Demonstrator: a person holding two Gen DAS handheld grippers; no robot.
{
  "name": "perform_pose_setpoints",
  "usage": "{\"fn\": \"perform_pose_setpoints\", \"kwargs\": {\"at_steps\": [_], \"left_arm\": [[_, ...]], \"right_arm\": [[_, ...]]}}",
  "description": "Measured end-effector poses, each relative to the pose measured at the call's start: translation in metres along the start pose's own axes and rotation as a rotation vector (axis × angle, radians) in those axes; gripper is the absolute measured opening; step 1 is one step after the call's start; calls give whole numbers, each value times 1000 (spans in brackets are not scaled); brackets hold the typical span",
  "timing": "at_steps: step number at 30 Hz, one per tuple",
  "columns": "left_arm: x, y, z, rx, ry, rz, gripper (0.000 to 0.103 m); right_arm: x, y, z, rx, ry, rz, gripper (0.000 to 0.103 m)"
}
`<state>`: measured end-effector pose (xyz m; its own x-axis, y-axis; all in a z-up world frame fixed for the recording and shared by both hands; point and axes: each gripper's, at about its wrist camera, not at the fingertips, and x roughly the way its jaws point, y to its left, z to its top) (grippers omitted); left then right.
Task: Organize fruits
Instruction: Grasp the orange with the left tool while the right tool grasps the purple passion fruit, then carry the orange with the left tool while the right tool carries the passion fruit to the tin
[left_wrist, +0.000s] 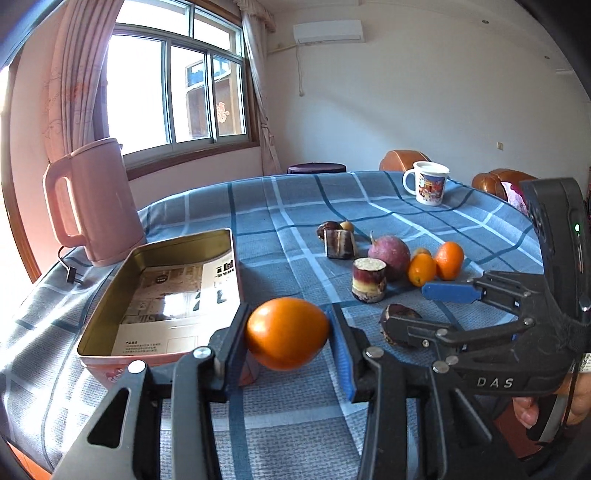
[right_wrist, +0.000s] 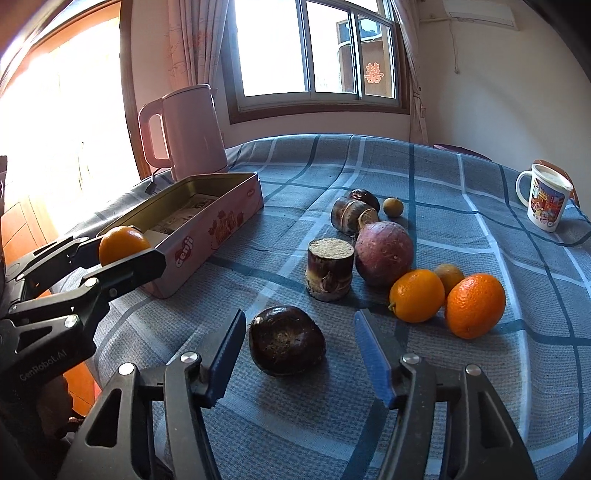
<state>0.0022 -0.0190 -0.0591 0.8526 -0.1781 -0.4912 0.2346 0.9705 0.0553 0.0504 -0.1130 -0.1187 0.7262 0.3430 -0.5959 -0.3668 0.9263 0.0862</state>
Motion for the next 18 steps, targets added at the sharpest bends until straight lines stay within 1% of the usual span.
{"fn": "perform_pose_setpoints", "kwargs": {"at_steps": [3,5,7,11,18], "left_arm": [[1,6,0,-17,-1,6,43],[2,8,0,-26,-4,11,43],[0,10,0,-32,-8,17,43],[-3,16,0,-45,-16,29,43],[-5,32,6,-70,-23,85,43]], "right_arm": [[8,-1,-1,14,36,23,62],[15,-2,-2,21,67,54,50],[16,0,-3,15,65,58,47],[13,1,-4,11,55,69,45],[-1,11,5,-35,1,72,44]]}}
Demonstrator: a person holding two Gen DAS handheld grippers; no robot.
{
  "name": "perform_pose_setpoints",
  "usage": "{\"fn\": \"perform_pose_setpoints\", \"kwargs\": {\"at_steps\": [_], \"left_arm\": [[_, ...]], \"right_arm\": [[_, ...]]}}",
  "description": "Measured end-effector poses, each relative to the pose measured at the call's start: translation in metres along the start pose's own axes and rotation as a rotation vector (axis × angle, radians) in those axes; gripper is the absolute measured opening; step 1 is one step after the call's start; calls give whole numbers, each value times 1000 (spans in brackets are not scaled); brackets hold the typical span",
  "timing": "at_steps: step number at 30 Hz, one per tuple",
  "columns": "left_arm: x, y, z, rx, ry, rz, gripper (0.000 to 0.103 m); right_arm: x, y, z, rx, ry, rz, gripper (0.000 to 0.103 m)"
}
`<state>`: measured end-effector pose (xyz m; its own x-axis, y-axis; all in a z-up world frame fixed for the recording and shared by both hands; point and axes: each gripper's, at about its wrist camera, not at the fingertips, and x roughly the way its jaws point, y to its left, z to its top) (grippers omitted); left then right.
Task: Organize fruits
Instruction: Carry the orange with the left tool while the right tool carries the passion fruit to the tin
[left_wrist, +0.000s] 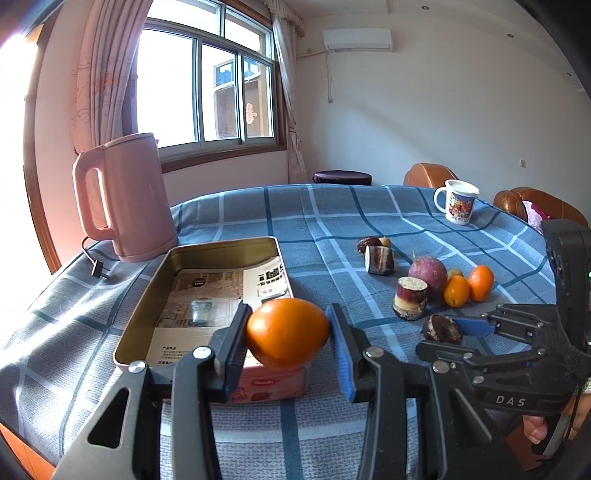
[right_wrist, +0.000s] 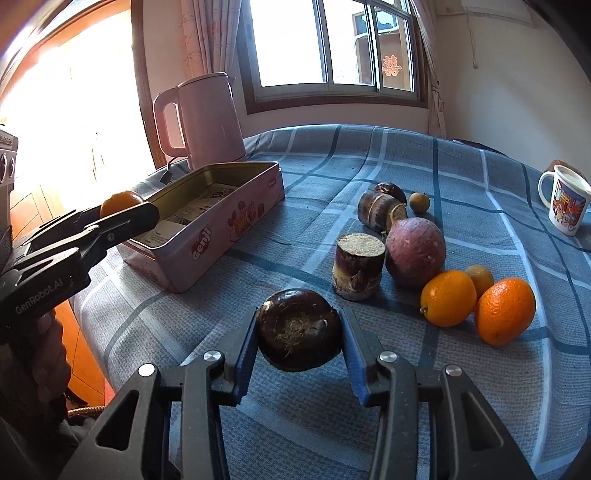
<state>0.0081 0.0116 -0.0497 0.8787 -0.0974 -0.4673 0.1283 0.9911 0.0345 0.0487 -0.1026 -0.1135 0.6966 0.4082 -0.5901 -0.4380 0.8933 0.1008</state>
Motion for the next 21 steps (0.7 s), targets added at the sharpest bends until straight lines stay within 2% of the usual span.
{"fn": "perform_pose_setpoints", "kwargs": {"at_steps": [11,21], "left_arm": [[14,21,12,-16,35,90,43],[29,34,23,-41,66,114,43]], "right_arm": [[-9,17,33,-75,-69,2,44],[-4,29,62,-121,-106,6,44]]}}
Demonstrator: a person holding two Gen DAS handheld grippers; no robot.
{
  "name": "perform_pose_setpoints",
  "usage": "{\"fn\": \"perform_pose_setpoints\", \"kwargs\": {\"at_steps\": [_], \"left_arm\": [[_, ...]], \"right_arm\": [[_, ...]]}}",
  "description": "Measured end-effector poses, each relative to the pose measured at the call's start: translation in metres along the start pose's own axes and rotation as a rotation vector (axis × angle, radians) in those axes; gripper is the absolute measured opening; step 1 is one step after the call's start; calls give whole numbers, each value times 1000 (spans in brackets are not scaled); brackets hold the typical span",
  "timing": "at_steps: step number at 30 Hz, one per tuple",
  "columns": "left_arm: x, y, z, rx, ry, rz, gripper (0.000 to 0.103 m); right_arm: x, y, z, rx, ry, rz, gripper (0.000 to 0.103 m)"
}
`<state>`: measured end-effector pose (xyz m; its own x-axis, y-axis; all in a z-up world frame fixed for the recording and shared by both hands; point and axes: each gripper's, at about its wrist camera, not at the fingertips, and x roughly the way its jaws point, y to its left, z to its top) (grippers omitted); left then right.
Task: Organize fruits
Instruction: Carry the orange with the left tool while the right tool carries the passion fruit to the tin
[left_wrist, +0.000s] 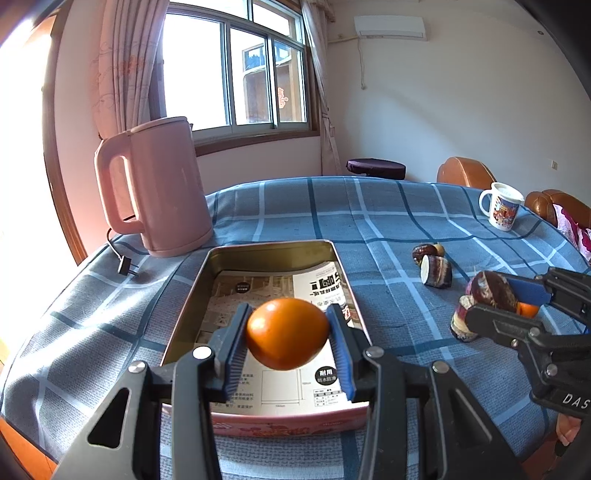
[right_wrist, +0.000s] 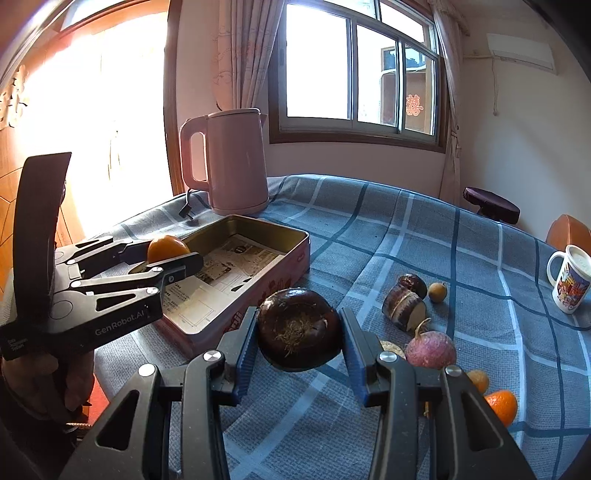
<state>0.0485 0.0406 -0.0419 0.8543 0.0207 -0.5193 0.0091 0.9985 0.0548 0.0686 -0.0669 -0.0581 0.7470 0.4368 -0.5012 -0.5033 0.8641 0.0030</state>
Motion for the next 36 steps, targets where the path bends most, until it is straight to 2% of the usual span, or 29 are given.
{"fn": "perform_pose_setpoints", "kwargs": {"at_steps": [11,22,36], "left_arm": [[13,4,17,15,-1,33,42],[38,18,32,21,41,50,43],[66,39,50,27,72,93,42]], "right_arm": [[4,3,39,-56,-49,-11,44],[26,6,77,-90,-65,4,44],[63,4,91,-89,-43,7,44]]}}
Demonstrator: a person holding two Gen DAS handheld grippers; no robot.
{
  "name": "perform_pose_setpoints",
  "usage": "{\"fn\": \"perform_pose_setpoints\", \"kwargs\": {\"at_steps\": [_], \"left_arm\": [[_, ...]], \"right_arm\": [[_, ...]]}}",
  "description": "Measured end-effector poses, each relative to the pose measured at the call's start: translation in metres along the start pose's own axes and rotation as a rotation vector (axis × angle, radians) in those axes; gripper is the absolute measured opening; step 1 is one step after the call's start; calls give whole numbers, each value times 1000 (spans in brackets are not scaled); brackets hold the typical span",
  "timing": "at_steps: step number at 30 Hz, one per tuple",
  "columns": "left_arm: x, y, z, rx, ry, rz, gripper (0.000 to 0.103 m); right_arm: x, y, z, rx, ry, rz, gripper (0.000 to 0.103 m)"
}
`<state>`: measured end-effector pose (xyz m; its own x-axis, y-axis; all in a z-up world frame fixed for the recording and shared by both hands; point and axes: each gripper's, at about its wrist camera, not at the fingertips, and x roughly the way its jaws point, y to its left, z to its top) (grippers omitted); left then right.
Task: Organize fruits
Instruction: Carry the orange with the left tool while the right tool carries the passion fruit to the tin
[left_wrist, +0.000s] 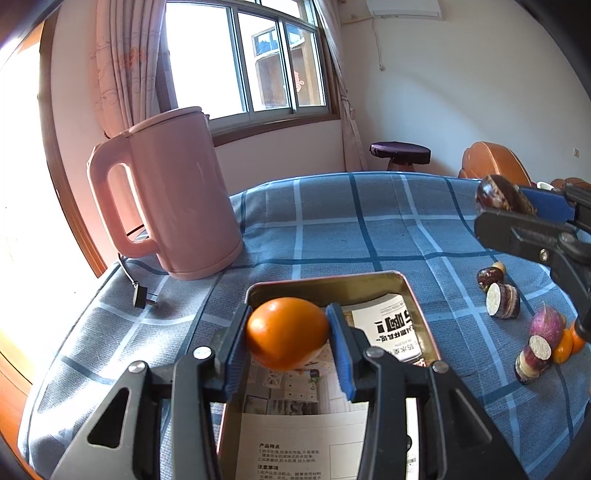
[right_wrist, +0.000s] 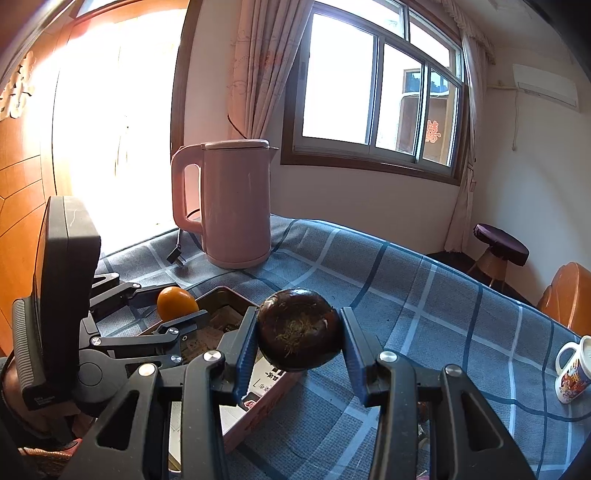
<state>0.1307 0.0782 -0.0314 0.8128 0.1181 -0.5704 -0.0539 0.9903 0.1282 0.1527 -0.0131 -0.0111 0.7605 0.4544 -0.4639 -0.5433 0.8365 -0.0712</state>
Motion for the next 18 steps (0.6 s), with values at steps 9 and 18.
{"fn": "perform_pose_setpoints", "kwargs": {"at_steps": [9,18], "left_arm": [[21,6,7,23,54,7,42],[36,10,11,57,94,26,42]], "right_arm": [[20,-3,4,12,17,-3,44],[48,-1,-3,19,65,10,44]]}}
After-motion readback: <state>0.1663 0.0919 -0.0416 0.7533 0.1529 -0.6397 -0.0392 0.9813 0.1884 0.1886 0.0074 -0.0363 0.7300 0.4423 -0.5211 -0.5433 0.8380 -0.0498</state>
